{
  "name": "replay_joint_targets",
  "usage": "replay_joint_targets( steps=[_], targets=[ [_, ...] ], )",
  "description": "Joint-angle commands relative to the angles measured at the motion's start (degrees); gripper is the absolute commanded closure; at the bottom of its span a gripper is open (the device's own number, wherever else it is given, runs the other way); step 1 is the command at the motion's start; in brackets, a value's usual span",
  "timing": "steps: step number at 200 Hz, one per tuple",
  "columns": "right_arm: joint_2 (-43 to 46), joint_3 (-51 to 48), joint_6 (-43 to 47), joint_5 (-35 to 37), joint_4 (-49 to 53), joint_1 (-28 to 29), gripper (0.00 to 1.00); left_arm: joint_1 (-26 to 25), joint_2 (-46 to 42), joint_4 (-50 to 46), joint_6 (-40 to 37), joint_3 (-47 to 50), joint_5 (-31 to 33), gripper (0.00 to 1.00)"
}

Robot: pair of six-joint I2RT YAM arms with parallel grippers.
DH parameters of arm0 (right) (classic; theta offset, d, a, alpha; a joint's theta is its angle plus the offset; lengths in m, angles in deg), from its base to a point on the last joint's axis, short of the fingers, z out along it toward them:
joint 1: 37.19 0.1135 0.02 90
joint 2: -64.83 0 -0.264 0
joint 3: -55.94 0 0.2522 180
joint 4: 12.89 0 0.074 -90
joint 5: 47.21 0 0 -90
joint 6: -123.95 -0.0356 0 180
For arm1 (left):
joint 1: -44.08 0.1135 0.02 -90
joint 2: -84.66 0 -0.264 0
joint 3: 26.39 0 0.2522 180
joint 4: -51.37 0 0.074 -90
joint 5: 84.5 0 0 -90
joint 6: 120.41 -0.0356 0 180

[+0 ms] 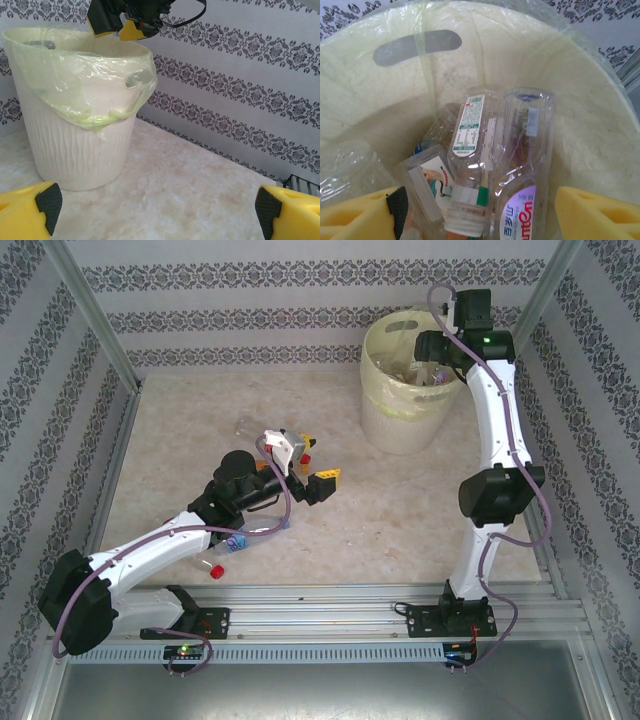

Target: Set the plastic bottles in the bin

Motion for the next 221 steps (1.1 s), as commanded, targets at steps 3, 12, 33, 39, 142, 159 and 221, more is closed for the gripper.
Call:
replay_joint_targets(
  steps=[3,12,33,39,142,159,221],
  targets=[
    [7.48,-5.02,-0.59,-2.17,-3.84,-0.26,0.21,0.46,-1.07,-1.89,-2.89,-2.30,0.62,0.00],
    [9.77,-8.26,-0.74,-2.67,-5.99,-0.03,0.21,0.46,-1.43,-3.42,-4.57,-2.64,1.21,0.00],
    [15.70,-15.77,-0.71,-3.16,-10.50,1.12,0.20,0.46,-2.62,-6.55,-9.19,-3.09,3.44,0.00],
    [17.36,-17.82,-0.64,-3.20,-11.82,1.60,0.20,0.49,-3.00,-7.46,-10.58,-3.14,4.25,0.00],
    [35.36,-43.25,3.04,-14.89,-21.78,19.82,0.17,0.15,-16.55,-32.03,-19.83,-3.68,20.74,0.00],
    [34.34,-43.53,4.34,-16.74,-21.21,23.00,0.17,0.19,-20.27,-37.79,-18.86,-3.70,21.82,0.00],
    [26.03,-44.14,8.19,-21.60,-20.52,31.67,0.16,0.12,-28.20,-54.59,-6.79,-2.17,22.67,0.00]
  ],
)
